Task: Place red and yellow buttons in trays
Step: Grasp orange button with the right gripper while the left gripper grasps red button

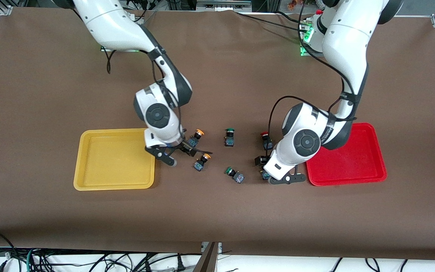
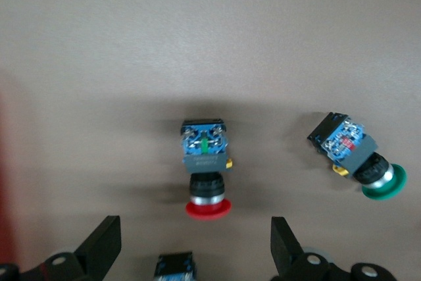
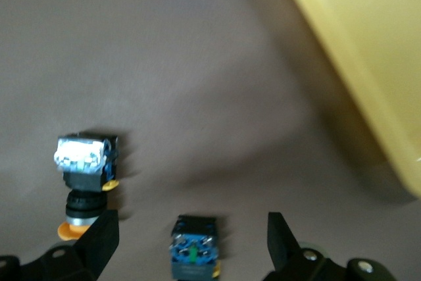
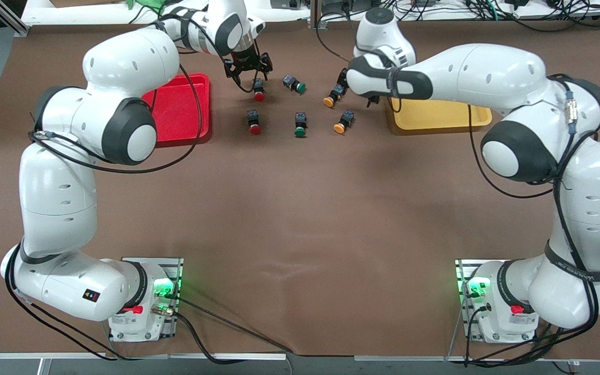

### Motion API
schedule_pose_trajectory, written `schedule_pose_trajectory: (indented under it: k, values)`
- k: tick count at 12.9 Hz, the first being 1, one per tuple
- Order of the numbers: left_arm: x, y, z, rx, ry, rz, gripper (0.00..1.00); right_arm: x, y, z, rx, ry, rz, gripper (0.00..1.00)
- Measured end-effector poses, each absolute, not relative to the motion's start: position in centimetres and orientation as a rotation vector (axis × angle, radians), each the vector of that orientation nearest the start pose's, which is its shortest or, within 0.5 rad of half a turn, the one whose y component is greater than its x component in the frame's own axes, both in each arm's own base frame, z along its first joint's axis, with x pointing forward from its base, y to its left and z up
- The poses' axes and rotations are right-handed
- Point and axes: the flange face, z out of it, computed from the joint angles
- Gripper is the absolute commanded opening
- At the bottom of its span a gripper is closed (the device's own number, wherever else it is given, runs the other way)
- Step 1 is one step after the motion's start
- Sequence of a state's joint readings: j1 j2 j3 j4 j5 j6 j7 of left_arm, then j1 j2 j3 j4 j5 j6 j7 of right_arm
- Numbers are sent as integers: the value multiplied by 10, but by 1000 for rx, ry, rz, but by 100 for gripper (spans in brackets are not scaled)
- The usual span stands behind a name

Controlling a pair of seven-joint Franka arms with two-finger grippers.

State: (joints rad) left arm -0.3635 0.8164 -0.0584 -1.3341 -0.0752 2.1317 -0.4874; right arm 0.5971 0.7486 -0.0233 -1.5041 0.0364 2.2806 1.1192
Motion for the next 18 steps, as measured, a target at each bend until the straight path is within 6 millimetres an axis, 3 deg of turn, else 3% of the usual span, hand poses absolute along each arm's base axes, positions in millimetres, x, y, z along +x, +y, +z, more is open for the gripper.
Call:
schedule_pose_trajectory:
  k: [4,5,6,8,9,10,12,15,17,18]
  values:
    - [685,-302,196,-3257,-270,-40,100,589,404,202,-3003,872,2,100]
    - [685,-303,188,-3259,-276,-47,89,588,405,198,-3005,869,3,98]
    - [684,-303,183,-3258,-279,-45,69,587,406,195,-3008,867,6,82]
    - [686,-301,179,-3254,-310,-52,43,584,408,191,-3014,862,11,43]
    - [686,-300,176,-3253,-318,-56,31,584,409,189,-3015,861,13,25]
    - [686,-300,173,-3252,-322,-56,26,583,409,188,-3017,862,15,8]
    - [688,-299,176,-3253,-332,-67,14,583,408,185,-3020,862,18,0]
    - [694,-299,197,-3246,-353,-41,16,589,405,191,-3025,822,-3,0]
    - [695,-286,242,-3200,-370,79,16,606,387,209,-3045,739,-28,0]
    - [696,-270,274,-3182,-391,124,16,619,365,223,-3068,683,-21,0]
